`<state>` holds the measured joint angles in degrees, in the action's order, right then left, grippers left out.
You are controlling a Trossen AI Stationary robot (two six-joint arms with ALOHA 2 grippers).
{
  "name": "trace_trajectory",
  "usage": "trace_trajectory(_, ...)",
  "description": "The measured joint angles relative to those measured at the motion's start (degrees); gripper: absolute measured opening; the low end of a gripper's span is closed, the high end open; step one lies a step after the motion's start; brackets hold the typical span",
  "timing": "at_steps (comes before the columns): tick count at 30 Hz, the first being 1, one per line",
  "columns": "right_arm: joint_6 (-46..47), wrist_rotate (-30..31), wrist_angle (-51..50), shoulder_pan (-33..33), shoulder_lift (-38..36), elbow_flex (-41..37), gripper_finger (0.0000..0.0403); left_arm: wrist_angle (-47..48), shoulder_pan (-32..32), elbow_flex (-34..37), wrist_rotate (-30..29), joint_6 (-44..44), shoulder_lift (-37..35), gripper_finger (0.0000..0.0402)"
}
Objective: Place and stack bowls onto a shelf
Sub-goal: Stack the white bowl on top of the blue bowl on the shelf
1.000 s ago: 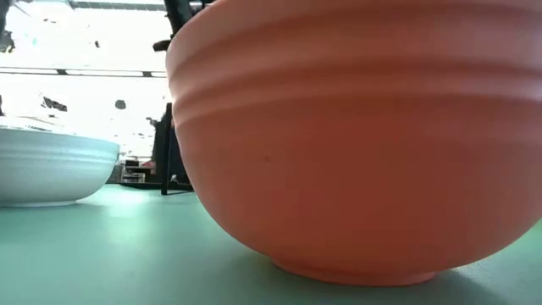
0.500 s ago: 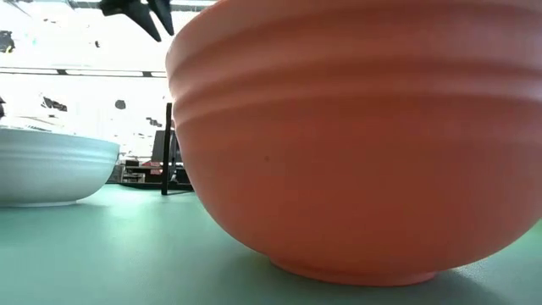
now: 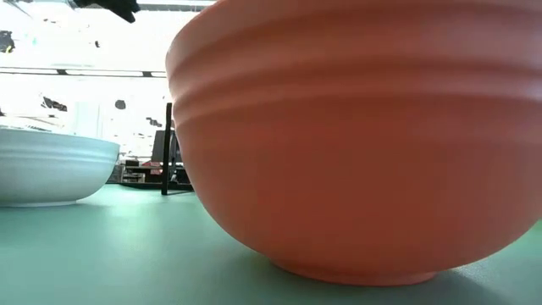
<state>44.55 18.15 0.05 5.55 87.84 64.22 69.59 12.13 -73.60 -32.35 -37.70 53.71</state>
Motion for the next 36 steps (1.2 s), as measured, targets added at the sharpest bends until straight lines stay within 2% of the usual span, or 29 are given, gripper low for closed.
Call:
trace_trajectory(9, 7.0, 0.0, -9.4, 2.1, 19.7, 20.6, 0.0151, 4.5, 1.3, 0.0, -2.7, -1.3, -3.9, 0.0137)
trace_trajectory(15, 10.3, 0.0, -13.3, 2.6, 30.6, 32.8, 0.0154, 9.6, 1.3, 0.0, 1.4, -1.9, -4.1, 0.0137)
trace_trajectory(20, 7.4, -1.6, -13.5, 2.4, 36.8, 40.3, 0.0181, 14.8, 1.3, 0.0, 5.4, -4.7, -4.2, 0.0137)
trace_trajectory(25, 9.3, -2.0, -16.4, 1.6, 41.7, 45.5, 0.0232, 14.9, 1.3, 0.0, 4.2, -4.9, -4.3, 0.0137)
trace_trajectory(27, 9.7, -4.5, -16.0, 1.0, 44.7, 47.5, 0.0242, 14.9, 1.3, 0.0, 3.6, -5.0, -4.1, 0.0137)
trace_trajectory(32, 10.9, -11.7, -18.4, -0.3, 52.3, 54.6, 0.0241, 15.0, 1.3, 0.0, 5.1, -5.1, -4.0, 0.0137)
trace_trajectory(36, 10.9, -11.4, -24.2, -0.5, 55.5, 59.5, 0.0235, 15.6, 1.4, 0.0, 6.5, -6.0, -4.0, 0.0137)
